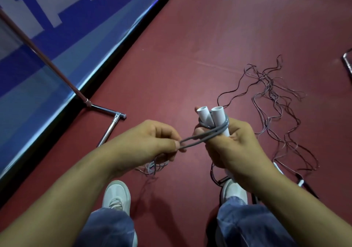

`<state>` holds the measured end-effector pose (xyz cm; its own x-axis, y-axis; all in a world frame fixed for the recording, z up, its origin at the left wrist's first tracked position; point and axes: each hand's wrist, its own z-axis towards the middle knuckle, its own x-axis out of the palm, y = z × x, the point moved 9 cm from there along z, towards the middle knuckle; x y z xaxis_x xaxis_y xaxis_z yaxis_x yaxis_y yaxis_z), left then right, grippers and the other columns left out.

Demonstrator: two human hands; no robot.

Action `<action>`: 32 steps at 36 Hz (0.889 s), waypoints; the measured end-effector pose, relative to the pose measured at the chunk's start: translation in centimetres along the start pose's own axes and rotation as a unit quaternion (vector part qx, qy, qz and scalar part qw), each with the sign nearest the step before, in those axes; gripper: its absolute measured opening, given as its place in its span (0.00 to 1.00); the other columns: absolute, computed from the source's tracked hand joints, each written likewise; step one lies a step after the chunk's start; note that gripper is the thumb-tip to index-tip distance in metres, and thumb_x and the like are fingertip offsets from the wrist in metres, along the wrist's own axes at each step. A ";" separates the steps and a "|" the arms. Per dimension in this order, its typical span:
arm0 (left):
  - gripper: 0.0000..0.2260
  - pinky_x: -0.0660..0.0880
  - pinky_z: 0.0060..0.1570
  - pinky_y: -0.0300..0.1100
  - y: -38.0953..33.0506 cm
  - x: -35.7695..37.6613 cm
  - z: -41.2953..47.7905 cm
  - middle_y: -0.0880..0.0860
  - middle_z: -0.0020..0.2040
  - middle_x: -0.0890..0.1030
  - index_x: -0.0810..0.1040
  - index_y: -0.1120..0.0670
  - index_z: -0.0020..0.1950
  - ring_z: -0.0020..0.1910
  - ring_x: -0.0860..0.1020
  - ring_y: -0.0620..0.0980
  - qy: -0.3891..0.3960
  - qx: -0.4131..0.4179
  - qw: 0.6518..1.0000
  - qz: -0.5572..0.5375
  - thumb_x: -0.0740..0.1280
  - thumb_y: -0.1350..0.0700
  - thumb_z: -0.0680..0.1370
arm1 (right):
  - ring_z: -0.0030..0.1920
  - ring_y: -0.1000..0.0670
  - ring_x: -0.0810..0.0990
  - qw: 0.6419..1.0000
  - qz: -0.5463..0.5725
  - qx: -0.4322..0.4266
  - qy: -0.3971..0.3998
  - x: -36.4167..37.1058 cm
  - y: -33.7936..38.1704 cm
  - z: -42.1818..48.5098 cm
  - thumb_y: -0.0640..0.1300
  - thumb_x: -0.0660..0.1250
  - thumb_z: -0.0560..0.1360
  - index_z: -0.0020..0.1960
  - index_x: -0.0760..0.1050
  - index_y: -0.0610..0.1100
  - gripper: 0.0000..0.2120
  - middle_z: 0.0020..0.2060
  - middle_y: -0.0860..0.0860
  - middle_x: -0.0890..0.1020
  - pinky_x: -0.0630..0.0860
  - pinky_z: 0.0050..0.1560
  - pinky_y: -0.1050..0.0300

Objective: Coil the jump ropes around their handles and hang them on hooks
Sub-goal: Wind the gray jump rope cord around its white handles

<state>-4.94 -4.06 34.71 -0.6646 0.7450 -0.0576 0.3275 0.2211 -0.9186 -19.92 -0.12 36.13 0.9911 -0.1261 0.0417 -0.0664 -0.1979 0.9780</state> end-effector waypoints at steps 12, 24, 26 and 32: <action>0.15 0.69 0.28 0.43 -2.7 0.1 0.1 0.58 0.31 0.79 0.80 0.56 0.49 0.28 0.72 0.55 -0.101 0.112 0.988 -0.013 0.59 0.47 0.80 | 0.25 0.55 0.54 0.959 0.199 0.148 0.138 3.7 -0.5 -1.3 0.44 0.68 0.71 0.65 0.80 0.55 0.23 0.30 0.49 0.65 0.51 0.26 0.64; 0.16 0.63 0.38 0.49 -2.5 0.0 -0.6 0.48 0.30 0.72 0.87 0.49 0.46 0.34 0.65 0.54 -0.051 0.101 0.993 0.043 0.66 0.40 0.78 | 0.29 0.51 0.50 0.966 0.186 0.128 0.128 2.9 0.2 -1.3 0.34 0.62 0.77 0.66 0.79 0.59 0.26 0.31 0.49 0.63 0.50 0.27 0.60; 0.15 0.64 0.38 0.47 -2.3 -0.1 -0.6 0.47 0.31 0.71 0.88 0.49 0.47 0.34 0.66 0.53 -0.044 0.099 0.993 0.038 0.67 0.41 0.77 | 0.28 0.51 0.51 0.965 0.181 0.129 0.141 3.2 0.3 -1.4 0.37 0.64 0.73 0.65 0.79 0.60 0.27 0.30 0.49 0.64 0.51 0.27 0.60; 0.08 0.68 0.41 0.28 -2.6 -1.0 -0.6 0.40 0.37 0.80 0.88 0.50 0.49 0.38 0.75 0.36 -0.056 0.112 0.989 0.077 0.70 0.51 0.77 | 0.26 0.56 0.54 0.948 0.195 0.152 0.200 4.3 0.5 -2.3 0.39 0.66 0.73 0.67 0.78 0.61 0.27 0.30 0.51 0.64 0.53 0.26 0.64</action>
<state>-4.75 -5.01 37.40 -0.6928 0.6819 -0.2345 0.2822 -0.0428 -0.9584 -15.41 1.50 37.24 0.8452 0.1195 0.5209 -0.4060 -0.4903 0.7712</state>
